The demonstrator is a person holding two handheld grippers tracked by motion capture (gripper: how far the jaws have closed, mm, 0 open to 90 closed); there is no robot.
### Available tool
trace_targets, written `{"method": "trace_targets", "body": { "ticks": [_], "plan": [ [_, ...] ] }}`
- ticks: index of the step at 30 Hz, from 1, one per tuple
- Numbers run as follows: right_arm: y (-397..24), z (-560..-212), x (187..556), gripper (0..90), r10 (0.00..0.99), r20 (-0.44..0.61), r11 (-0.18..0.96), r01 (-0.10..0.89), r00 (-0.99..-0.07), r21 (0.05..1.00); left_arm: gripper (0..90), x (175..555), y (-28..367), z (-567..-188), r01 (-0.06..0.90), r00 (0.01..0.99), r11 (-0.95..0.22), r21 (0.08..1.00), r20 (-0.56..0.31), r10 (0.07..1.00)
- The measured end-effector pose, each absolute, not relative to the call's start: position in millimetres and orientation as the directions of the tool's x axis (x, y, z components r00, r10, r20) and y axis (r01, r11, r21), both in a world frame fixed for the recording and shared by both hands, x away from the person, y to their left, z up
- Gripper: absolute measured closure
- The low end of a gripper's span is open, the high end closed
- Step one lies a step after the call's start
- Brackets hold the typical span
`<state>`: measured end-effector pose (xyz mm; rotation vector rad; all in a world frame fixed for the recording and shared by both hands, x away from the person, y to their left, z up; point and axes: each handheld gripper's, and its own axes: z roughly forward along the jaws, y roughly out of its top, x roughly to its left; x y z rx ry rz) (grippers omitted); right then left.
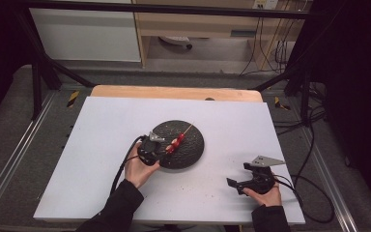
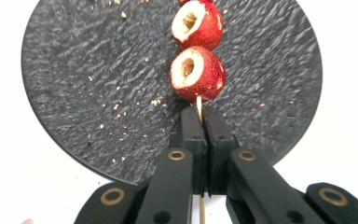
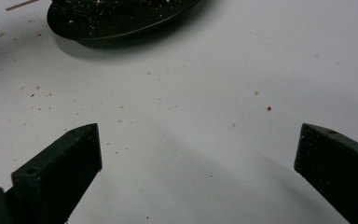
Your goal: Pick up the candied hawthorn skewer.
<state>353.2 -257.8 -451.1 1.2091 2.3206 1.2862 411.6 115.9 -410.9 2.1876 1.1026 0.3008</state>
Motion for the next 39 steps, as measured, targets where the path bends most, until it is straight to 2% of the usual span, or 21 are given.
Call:
{"method": "trace_targets", "body": {
  "ticks": [18, 29, 39],
  "plan": [
    [-253, -452, 353, 1.6, 0.748, 0.196, 0.265, 0.556, -0.634, 0.788, 88.3, 375, 161, -410, 0.534, 0.672, -0.373, 0.759, -0.113, 0.732],
    [-246, -451, 352, 1.8, 0.744, 0.204, 0.256, 0.554, -0.636, 0.792, 88.3, 360, 186, -419, 0.511, 0.695, -0.341, 0.789, -0.146, 0.704],
    [-226, -447, 351, 1.9, 0.725, 0.195, 0.278, 0.540, -0.661, 0.795, 88.3, 351, 192, -425, 0.488, 0.719, -0.351, 0.799, -0.140, 0.681]
  ]
}}
